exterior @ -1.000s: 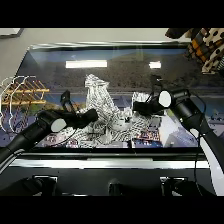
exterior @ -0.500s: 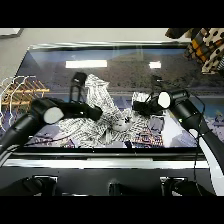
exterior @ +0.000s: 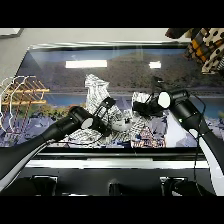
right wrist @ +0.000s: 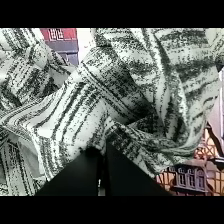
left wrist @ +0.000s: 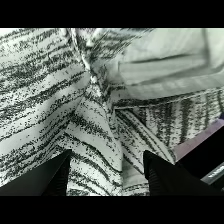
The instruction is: Fold the clothes and pants, and hang the long-sleeved shirts on hangers.
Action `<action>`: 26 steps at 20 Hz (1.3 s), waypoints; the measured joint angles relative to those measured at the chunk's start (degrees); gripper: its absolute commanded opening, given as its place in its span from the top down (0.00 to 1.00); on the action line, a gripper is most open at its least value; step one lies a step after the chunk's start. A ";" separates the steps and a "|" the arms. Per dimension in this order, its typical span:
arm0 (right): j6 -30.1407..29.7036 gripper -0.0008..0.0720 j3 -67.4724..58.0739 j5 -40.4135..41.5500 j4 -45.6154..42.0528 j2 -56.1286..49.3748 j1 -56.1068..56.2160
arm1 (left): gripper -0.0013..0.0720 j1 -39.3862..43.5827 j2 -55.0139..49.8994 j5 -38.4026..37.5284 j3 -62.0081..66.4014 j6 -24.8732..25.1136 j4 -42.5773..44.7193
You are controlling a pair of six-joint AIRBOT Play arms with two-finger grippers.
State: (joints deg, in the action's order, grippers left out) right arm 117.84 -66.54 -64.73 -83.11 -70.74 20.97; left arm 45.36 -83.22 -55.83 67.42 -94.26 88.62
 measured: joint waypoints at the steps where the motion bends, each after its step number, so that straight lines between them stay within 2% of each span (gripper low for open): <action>1: 0.26 0.94 0.00 -0.13 0.02 0.00 0.00 | 0.29 0.09 -0.61 -0.02 0.02 0.04 1.05; 7: 0.87 0.93 0.00 -0.42 -0.02 0.00 0.00 | 0.32 -0.52 -2.51 -1.18 0.02 -3.45 6.91; 9: 1.29 0.93 0.00 -0.44 -0.04 0.00 0.00 | 0.53 -0.61 -2.69 -2.54 0.02 -3.93 7.39; 10: 1.31 0.93 0.00 -0.57 -0.04 0.00 0.00 | 0.56 -0.61 -2.73 -2.99 0.02 -4.33 7.58; 18: 1.86 0.93 0.00 -1.22 -0.17 0.00 0.00 | 0.56 -0.50 -2.84 -5.18 -0.81 -5.35 2.34; 19: 1.86 0.93 0.00 -1.22 -0.15 0.00 0.00 | 0.58 -0.48 -2.84 -5.64 -1.27 -5.38 1.62; 20: 1.88 0.93 0.00 -1.25 -0.15 0.00 0.00 | 0.83 -0.48 -2.84 -6.05 -1.64 -5.42 1.27; 21: 1.88 0.93 0.00 -1.25 -0.15 0.00 0.00 | 0.94 -0.48 -2.84 -6.38 -1.99 -5.62 1.05; 26: 3.41 0.93 -0.37 -4.13 0.04 0.00 -0.02 | 0.94 -0.92 -2.82 -5.62 -0.57 -8.74 0.42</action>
State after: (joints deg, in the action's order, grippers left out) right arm 121.25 -66.92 -68.86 -83.07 -70.74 20.95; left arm 44.45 -86.04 -61.45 66.85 -103.00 89.03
